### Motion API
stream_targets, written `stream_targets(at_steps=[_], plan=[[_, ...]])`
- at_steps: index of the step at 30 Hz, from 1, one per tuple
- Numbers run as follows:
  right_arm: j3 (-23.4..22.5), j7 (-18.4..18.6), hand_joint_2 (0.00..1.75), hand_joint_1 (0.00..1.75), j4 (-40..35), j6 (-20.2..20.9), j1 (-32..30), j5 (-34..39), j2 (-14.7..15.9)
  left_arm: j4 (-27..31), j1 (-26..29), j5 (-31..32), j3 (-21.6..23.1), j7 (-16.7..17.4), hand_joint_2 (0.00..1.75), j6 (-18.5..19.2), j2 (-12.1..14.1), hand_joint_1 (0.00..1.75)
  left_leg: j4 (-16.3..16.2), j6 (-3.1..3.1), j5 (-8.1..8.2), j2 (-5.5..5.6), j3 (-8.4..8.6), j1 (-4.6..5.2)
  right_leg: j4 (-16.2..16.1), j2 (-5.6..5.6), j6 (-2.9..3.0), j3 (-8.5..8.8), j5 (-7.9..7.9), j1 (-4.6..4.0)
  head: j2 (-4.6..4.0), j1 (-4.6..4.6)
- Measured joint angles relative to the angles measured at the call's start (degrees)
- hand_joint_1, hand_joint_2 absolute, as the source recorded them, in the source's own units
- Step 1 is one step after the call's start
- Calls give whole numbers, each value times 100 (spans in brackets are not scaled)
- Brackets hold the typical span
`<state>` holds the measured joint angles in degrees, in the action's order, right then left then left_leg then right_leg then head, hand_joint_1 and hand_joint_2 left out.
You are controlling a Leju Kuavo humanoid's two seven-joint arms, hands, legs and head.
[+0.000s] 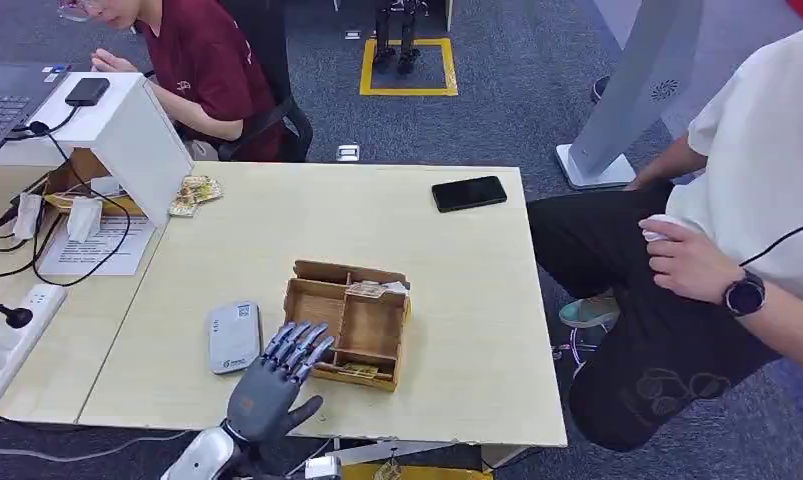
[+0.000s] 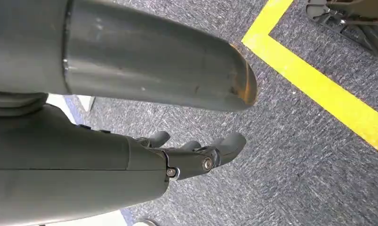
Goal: Pass the card to the sensor for recognition and then transmit it.
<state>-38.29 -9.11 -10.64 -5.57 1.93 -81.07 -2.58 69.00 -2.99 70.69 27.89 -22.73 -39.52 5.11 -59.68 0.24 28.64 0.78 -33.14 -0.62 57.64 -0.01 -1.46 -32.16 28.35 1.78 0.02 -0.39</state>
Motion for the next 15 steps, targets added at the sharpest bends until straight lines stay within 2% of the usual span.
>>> stream_targets(at_steps=[15], plan=[[-2,-2,0,0,0,0,-1,-20,0,11,14,-140,-306,-72,175,0,-105,0,0,0,0,0,0,0,0,0,0,0,0,0,0,2]])
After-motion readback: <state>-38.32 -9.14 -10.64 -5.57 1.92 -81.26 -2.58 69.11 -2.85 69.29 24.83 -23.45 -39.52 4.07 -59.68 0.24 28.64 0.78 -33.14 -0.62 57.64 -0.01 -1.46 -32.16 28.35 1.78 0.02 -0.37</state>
